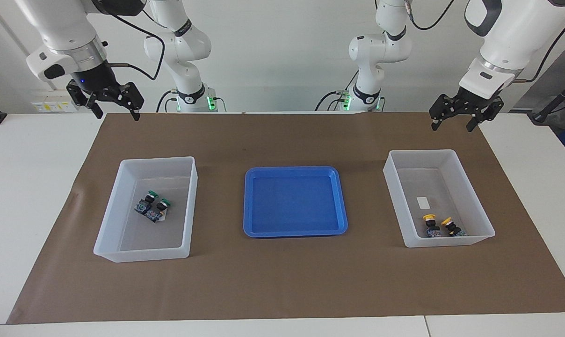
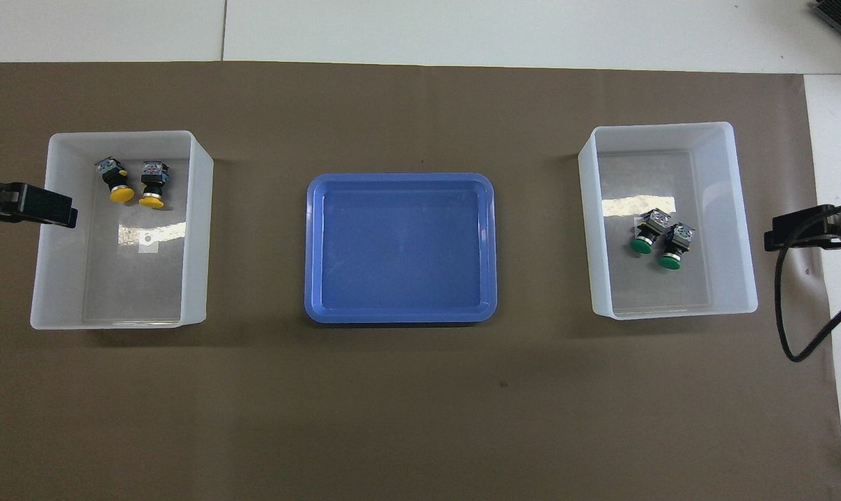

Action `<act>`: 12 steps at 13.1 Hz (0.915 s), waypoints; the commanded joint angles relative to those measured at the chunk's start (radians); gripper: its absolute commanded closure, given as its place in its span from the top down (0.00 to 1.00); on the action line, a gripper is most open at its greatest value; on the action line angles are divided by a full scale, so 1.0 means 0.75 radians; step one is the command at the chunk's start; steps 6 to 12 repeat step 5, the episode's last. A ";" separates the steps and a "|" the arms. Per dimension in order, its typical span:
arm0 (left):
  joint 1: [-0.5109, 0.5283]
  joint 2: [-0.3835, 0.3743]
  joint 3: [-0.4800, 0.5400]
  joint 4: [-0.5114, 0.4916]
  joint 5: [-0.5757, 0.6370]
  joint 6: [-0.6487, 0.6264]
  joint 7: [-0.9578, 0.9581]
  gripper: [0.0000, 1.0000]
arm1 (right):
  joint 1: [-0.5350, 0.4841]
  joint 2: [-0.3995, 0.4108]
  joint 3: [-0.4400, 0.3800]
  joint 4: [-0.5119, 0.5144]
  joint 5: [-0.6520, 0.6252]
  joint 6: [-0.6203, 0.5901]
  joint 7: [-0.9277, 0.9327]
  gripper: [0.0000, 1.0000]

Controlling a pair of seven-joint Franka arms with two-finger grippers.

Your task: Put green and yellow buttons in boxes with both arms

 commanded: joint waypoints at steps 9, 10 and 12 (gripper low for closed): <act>0.010 -0.026 -0.008 -0.035 0.003 0.012 -0.010 1.00 | 0.005 -0.023 0.002 -0.016 -0.019 -0.020 -0.016 1.00; 0.010 -0.026 -0.008 -0.035 0.003 0.012 -0.010 1.00 | 0.005 -0.023 0.002 -0.016 -0.019 -0.020 -0.016 1.00; 0.010 -0.026 -0.008 -0.035 0.003 0.012 -0.010 1.00 | 0.005 -0.023 0.002 -0.016 -0.019 -0.020 -0.016 1.00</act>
